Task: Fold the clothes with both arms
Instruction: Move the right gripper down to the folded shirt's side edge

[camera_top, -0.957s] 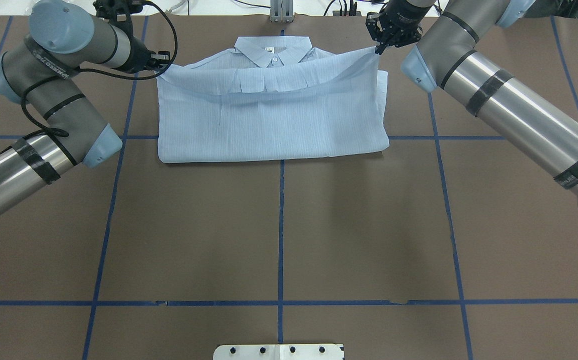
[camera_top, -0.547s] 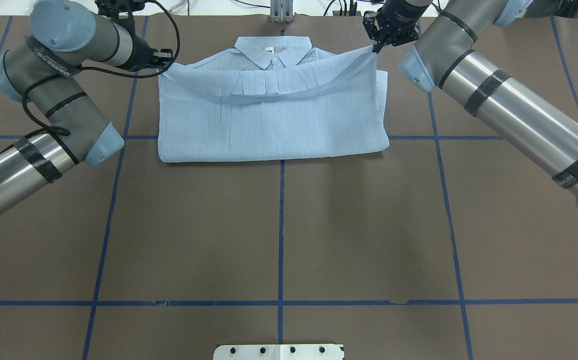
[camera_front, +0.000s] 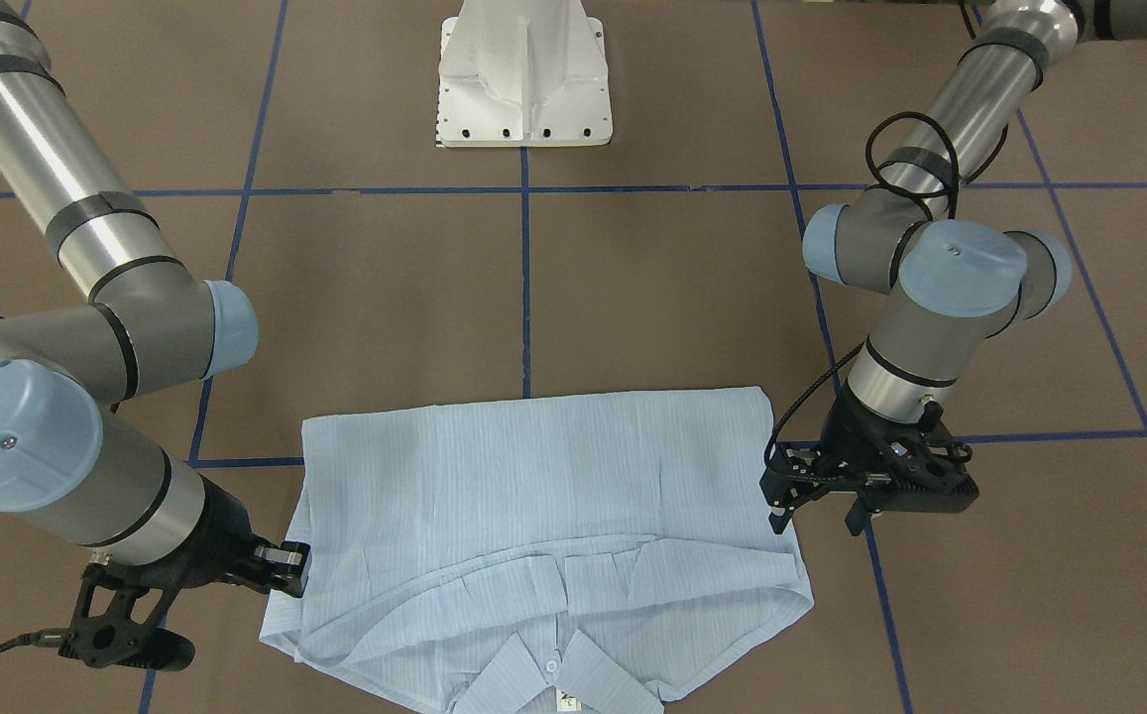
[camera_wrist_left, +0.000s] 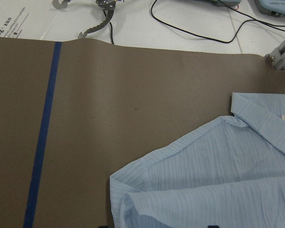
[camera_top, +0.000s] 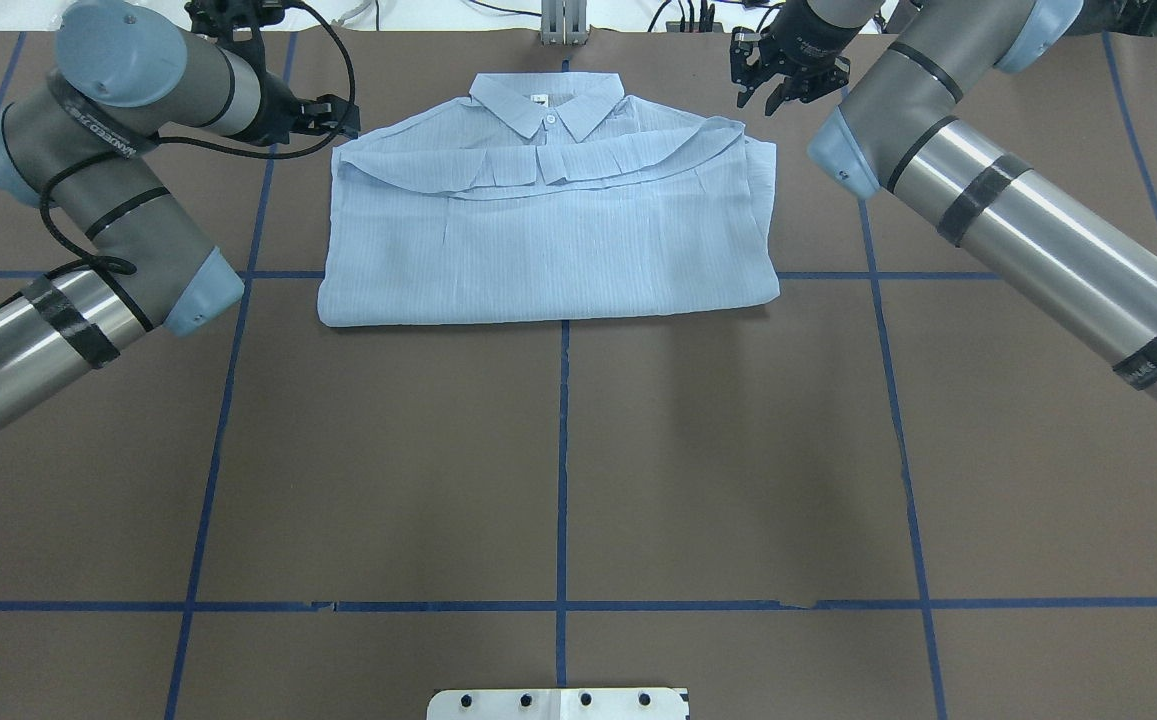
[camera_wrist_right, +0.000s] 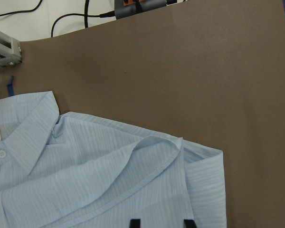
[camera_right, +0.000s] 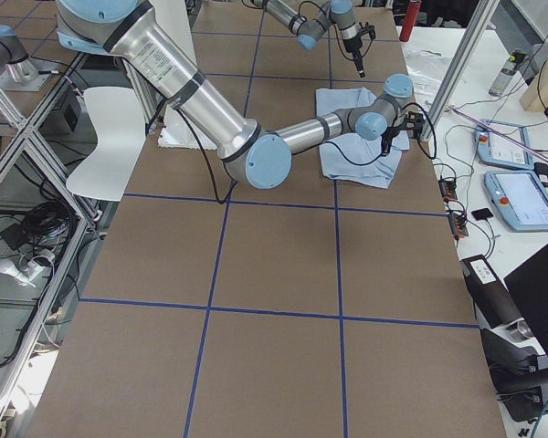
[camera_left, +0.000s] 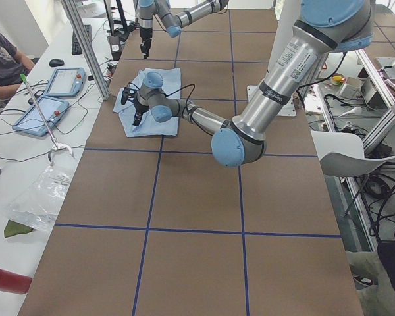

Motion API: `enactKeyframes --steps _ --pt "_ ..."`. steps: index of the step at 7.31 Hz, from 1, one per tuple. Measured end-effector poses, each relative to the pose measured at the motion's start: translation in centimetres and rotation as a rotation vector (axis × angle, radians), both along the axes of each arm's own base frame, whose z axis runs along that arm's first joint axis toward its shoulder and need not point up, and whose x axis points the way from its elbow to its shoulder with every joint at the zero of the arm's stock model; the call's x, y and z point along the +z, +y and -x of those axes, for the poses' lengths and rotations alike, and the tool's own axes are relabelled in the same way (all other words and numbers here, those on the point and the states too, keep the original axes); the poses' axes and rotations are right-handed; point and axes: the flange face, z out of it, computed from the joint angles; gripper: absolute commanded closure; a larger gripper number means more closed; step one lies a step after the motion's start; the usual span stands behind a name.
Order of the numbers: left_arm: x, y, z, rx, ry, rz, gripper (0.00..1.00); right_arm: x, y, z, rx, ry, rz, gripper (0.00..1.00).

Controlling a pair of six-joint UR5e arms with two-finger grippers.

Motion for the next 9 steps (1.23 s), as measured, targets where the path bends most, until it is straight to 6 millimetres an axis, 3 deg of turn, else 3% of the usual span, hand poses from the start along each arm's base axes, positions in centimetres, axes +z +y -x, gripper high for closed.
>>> enactKeyframes --steps 2,6,9 --pt "0.0 0.2 0.4 -0.003 0.002 -0.002 0.01 0.9 1.4 0.7 -0.017 -0.002 0.001 0.0" --pt "-0.4 2.2 2.1 -0.013 0.028 -0.013 0.01 6.0 10.2 3.4 -0.107 -0.009 0.014 0.0" --pt "-1.2 2.6 2.5 -0.023 0.046 -0.013 0.01 9.6 14.2 3.8 -0.166 -0.013 0.053 0.09"
